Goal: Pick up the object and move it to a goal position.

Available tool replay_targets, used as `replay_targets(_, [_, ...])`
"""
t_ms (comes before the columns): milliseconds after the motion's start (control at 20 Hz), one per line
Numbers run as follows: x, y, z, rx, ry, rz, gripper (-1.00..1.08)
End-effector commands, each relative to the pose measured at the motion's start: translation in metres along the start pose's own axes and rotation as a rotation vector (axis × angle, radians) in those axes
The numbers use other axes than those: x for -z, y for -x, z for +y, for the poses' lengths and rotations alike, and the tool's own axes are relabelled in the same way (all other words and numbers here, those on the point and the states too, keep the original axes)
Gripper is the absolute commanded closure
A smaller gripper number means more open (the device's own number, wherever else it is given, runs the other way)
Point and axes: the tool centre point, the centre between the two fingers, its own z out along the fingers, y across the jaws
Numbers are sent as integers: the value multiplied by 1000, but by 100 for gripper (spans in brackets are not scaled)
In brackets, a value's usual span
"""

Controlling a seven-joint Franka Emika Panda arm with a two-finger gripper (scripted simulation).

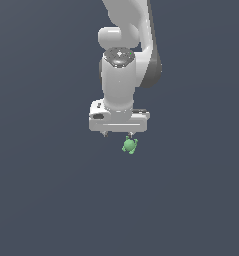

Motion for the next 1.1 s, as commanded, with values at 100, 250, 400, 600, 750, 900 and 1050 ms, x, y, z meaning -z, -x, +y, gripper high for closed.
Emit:
replay_targets(100, [0, 0, -1, 2, -2, -1, -92])
replay_targets(250, [-1, 1, -5, 12, -14, -6, -92])
replay_targets(400, [-2, 1, -10, 24, -26, -11, -92])
replay_targets(600, [-2, 1, -10, 26, -27, -11, -92])
replay_targets(750, [-4, 2, -11, 16, -27, -11, -92])
replay_targets(900, [-9, 4, -14, -3, -27, -13, -92])
replay_targets(1050, [-15, 8, -18, -32, -26, -15, -92])
